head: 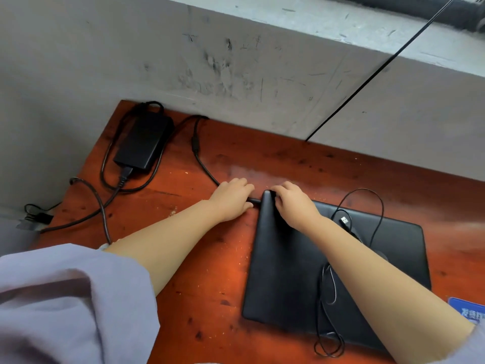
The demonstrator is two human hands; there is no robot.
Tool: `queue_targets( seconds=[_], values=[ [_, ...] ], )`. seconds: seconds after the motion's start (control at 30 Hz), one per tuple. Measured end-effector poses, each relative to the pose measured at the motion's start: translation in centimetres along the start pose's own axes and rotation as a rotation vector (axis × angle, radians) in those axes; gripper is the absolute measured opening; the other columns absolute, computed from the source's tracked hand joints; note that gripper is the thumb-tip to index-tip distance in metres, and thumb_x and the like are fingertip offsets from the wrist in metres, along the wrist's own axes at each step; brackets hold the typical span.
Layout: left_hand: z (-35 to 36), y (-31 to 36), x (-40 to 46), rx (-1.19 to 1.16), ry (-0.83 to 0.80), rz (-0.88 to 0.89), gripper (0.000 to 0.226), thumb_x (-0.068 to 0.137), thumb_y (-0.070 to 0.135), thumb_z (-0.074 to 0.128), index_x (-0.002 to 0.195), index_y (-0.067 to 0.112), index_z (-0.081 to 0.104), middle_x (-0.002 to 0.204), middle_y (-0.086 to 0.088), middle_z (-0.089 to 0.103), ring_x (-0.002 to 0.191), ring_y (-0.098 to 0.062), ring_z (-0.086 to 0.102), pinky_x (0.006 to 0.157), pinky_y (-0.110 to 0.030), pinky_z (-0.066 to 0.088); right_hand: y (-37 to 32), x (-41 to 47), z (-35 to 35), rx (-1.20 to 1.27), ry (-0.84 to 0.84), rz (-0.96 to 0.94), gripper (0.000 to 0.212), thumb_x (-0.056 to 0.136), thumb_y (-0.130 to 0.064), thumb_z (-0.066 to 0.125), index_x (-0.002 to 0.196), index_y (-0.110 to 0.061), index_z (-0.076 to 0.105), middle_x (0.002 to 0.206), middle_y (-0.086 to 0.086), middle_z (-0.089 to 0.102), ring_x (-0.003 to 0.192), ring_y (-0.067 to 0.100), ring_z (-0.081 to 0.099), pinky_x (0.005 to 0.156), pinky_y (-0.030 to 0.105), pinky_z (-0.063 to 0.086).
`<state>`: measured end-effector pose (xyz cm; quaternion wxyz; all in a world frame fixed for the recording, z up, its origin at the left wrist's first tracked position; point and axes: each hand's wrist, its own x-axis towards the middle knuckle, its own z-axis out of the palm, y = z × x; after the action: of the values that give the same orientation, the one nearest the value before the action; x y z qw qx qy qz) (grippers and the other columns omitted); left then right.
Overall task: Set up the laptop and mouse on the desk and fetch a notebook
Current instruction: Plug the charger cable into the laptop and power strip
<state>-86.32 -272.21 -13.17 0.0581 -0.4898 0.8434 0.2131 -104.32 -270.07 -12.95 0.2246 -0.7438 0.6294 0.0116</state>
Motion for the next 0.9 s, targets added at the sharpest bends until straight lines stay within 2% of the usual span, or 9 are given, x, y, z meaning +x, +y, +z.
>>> queue_targets(
  seconds=[0.13, 0.23, 0.33, 0.43, 0.53, 0.6, 0.7, 0.8, 0.9],
  values=[
    [-1.4, -2.3, -5.6, -0.107, 0.123, -0.04, 0.036, 0.093, 0.03, 0.052, 0.125, 0.016, 0.052, 0.124, -0.006, 0.054, 0.118, -0.025, 0.047, 0.098, -0.039, 0.039, -4.6, -0.5, 0.0, -0.146, 0.013, -0.058, 0.036, 0.091, -0.015, 0.043, 0.126, -0.011, 0.051, 0.118, 0.015, 0.052, 0.111, 0.035, 0.045, 0.091, 0.041, 0.036],
    [-1.9, -4.8, -11.1, -0.209, 0.229, -0.121, 0.025, 0.093, 0.026, 0.051, 0.115, 0.017, 0.06, 0.115, -0.003, 0.059, 0.109, -0.023, 0.05, 0.095, -0.038, 0.04, -9.8, -0.9, 0.9, -0.143, -0.038, -0.194, 0.035, 0.09, -0.016, 0.043, 0.124, -0.015, 0.054, 0.12, 0.011, 0.052, 0.116, 0.032, 0.043, 0.096, 0.04, 0.033],
    [-1.6, -7.5, -16.5, -0.301, 0.393, -0.244, 0.018, 0.092, 0.017, 0.053, 0.104, 0.014, 0.066, 0.104, -0.005, 0.064, 0.102, -0.025, 0.054, 0.093, -0.041, 0.042, -15.4, -1.6, 2.5, -0.158, -0.11, -0.35, 0.032, 0.091, -0.019, 0.043, 0.12, -0.017, 0.056, 0.119, 0.009, 0.053, 0.116, 0.03, 0.044, 0.092, 0.04, 0.037],
    [-0.7, -9.6, -21.3, -0.354, 0.564, -0.393, 0.015, 0.089, 0.007, 0.055, 0.096, 0.008, 0.068, 0.093, -0.009, 0.065, 0.094, -0.029, 0.057, 0.086, -0.044, 0.045, -20.0, -2.9, 4.3, -0.157, -0.177, -0.489, 0.033, 0.092, -0.032, 0.046, 0.121, -0.02, 0.056, 0.122, 0.007, 0.054, 0.118, 0.028, 0.044, 0.091, 0.04, 0.038],
    [1.4, -10.7, -24.8, -0.344, 0.698, -0.574, 0.012, 0.088, 0.004, 0.054, 0.09, 0.006, 0.066, 0.088, -0.012, 0.063, 0.088, -0.033, 0.057, 0.08, -0.044, 0.045, -22.5, -3.9, 6.2, -0.325, -0.184, -0.57, 0.046, 0.086, -0.048, 0.052, 0.12, -0.017, 0.055, 0.12, 0.007, 0.05, 0.115, 0.028, 0.043, 0.086, 0.038, 0.039],
    [3.3, -10.9, -26.2, -0.339, 0.667, -0.7, 0.012, 0.09, 0.01, 0.053, 0.095, 0.007, 0.063, 0.094, -0.012, 0.061, 0.092, -0.033, 0.055, 0.08, -0.043, 0.043, -23.3, -4.4, 7.3, -0.434, -0.185, -0.543, 0.045, 0.085, -0.047, 0.055, 0.116, -0.013, 0.054, 0.119, 0.01, 0.046, 0.112, 0.029, 0.043, 0.076, 0.036, 0.041],
    [5.8, -10.5, -26.6, -0.297, 0.446, -0.839, 0.03, 0.093, 0.032, 0.049, 0.115, 0.012, 0.055, 0.114, -0.008, 0.054, 0.108, -0.028, 0.049, 0.086, -0.038, 0.041, -24.0, -4.5, 8.2, -0.47, -0.218, -0.44, 0.032, 0.088, -0.031, 0.058, 0.112, -0.011, 0.051, 0.117, 0.013, 0.046, 0.102, 0.032, 0.05, 0.064, 0.036, 0.039],
    [7.3, -9.8, -26.2, -0.242, 0.336, -0.889, 0.058, 0.087, 0.053, 0.052, 0.13, 0.016, 0.041, 0.122, -0.005, 0.048, 0.114, -0.025, 0.045, 0.088, -0.036, 0.04, -24.4, -3.9, 7.7, -0.473, -0.212, -0.384, 0.023, 0.088, -0.016, 0.057, 0.11, -0.012, 0.053, 0.114, 0.013, 0.046, 0.097, 0.035, 0.055, 0.065, 0.036, 0.041],
    [8.1, -9.6, -25.8, -0.255, 0.339, -0.933, 0.072, 0.081, 0.055, 0.059, 0.137, 0.016, 0.034, 0.125, -0.006, 0.046, 0.117, -0.026, 0.043, 0.09, -0.037, 0.039, -24.7, -2.6, 5.8, -0.278, -0.226, -0.351, 0.017, 0.087, -0.021, 0.055, 0.102, -0.013, 0.056, 0.099, 0.01, 0.044, 0.091, 0.036, 0.057, 0.065, 0.034, 0.04]
  ],
)
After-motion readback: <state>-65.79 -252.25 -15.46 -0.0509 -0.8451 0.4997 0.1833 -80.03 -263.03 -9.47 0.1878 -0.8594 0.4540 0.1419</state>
